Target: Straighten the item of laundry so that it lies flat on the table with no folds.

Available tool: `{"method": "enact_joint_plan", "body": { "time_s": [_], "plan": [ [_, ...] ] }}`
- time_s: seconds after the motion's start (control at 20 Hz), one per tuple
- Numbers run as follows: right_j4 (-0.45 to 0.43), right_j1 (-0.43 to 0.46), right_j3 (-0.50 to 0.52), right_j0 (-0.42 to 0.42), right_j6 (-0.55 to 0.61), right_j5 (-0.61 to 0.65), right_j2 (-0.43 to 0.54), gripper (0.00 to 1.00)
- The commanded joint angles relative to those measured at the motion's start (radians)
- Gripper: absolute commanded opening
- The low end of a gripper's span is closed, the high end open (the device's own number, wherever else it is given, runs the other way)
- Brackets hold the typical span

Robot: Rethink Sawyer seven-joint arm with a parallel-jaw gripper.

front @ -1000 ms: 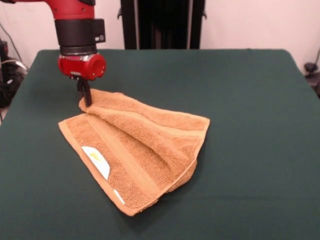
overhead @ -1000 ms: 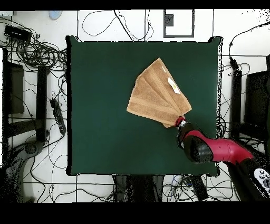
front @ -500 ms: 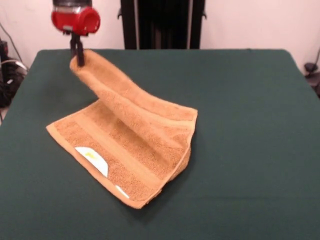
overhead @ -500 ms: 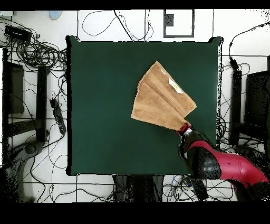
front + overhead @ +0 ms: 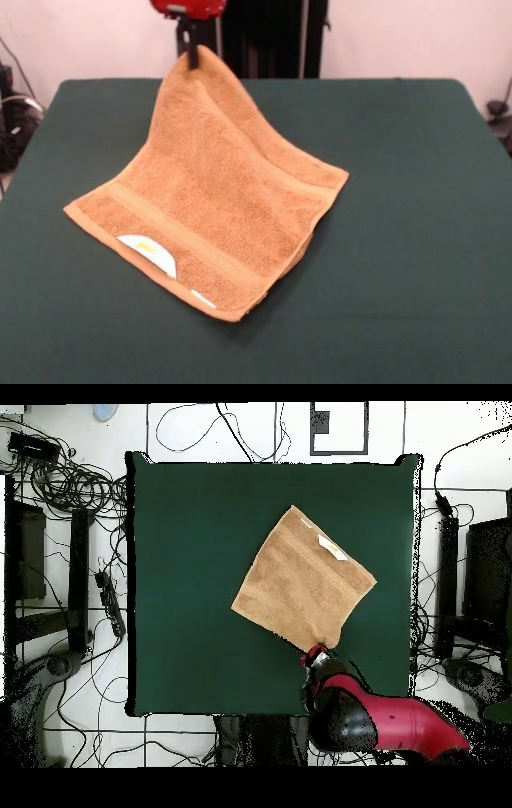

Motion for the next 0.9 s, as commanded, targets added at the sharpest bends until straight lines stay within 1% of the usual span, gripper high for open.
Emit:
{"method": "enact_joint_plan", "body": {
  "time_s": [0.05,0.2,0.35,0.5,0.65,0.75,0.9],
  "plan": [
    [0.089,0.046,0.098,0.157,0.218,-0.101,-0.119,0.00],
    [0.137,0.056,0.100,0.203,0.231,-0.125,-0.135,0.00],
    [0.190,0.101,0.092,0.257,0.248,-0.179,-0.159,0.00],
    [0.230,0.118,0.096,0.279,0.242,-0.203,-0.162,0.00],
    [0.277,0.134,0.101,0.320,0.248,-0.233,-0.180,0.00],
    [0.291,0.147,0.098,0.331,0.236,-0.252,-0.192,0.00],
    [0.295,0.167,0.096,0.323,0.215,-0.275,-0.196,0.00]
  ]
}}
